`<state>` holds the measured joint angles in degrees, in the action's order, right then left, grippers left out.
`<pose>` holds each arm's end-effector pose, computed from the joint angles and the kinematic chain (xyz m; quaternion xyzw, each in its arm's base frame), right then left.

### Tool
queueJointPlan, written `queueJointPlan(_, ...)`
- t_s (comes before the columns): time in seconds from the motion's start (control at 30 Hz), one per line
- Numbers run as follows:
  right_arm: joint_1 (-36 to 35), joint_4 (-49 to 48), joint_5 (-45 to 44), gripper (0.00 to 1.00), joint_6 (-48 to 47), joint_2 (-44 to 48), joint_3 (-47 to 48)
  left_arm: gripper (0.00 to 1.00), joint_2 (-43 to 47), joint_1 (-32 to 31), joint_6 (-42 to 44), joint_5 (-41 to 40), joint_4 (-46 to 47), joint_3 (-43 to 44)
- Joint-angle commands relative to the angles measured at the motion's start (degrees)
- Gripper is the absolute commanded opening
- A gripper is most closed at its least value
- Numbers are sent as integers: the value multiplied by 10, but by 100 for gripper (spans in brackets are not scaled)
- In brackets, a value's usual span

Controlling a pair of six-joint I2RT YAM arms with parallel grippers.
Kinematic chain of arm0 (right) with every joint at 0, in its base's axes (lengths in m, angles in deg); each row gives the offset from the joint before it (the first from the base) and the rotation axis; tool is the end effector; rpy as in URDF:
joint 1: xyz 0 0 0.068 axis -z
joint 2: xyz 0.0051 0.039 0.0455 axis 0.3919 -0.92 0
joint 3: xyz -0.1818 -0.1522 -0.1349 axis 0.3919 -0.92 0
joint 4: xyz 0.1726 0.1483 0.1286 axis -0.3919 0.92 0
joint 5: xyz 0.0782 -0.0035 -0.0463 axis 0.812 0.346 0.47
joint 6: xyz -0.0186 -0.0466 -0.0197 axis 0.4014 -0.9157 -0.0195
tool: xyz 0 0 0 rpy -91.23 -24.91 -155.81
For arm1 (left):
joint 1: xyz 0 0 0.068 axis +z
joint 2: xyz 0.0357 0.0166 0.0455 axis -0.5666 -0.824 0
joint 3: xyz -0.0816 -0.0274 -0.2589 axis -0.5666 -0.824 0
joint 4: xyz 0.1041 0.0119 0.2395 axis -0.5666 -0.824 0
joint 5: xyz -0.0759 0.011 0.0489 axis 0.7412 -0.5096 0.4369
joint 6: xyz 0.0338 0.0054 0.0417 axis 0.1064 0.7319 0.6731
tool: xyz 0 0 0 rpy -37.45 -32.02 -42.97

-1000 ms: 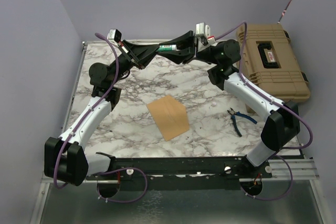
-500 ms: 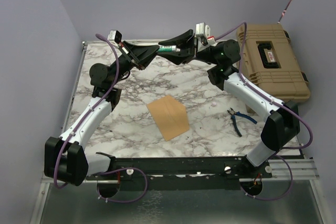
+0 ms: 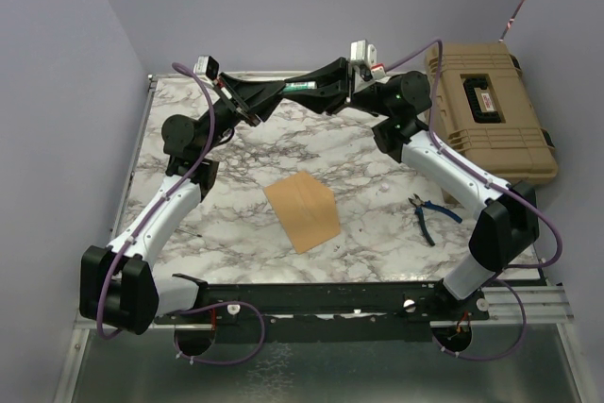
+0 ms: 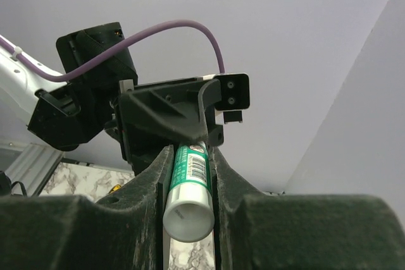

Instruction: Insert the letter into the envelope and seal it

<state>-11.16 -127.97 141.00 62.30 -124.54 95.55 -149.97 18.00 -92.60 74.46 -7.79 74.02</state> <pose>0.2868 0.2292 0.4420 -0.4713 0.3062 0.4806 0.6732 0.2579 -0.0967 0.4003 -0.1335 0.5086 -0.7920 0.3101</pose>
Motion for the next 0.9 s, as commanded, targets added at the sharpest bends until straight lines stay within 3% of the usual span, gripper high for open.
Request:
queueJointPlan(0.0, -5, 3, -29, 4, -6, 12, 14, 44, 12, -1, 4, -10, 19, -10)
queueJointPlan(0.07, -5, 2, -48, 1, -5, 17, 9, 65, 15, -1, 10, -12, 18, -12)
queueJointPlan(0.13, -4, -6, -69, 0, -4, 24, -2, 78, 20, -1, 15, -17, 18, -17)
queueJointPlan(0.33, -5, 17, -136, 0, 3, 44, -16, 90, 35, -1, 43, -25, 6, -34)
queueJointPlan(0.43, -5, 94, -206, 0, 7, 54, -14, 90, 50, -1, 82, -24, -30, -42)
queueJointPlan(0.53, -4, 252, -306, 0, 14, 58, 15, 89, 72, -1, 168, -16, -128, -49)
queueJointPlan(0.6, -4, 398, -399, 0, 26, 52, 47, 83, 82, -1, 251, 3, -228, -47)
queueJointPlan(0.7, -3, 530, -471, 0, 38, 47, 26, 67, 77, -1, 392, 4, -426, -27)
queueJointPlan(0.77, -4, 549, -482, 1, 52, 57, -24, 59, 73, -1, 461, -24, -522, -25)
queueJointPlan(0.87, -10, 565, -470, 1, 80, 59, -96, 52, 63, -1, 498, -52, -562, -51)
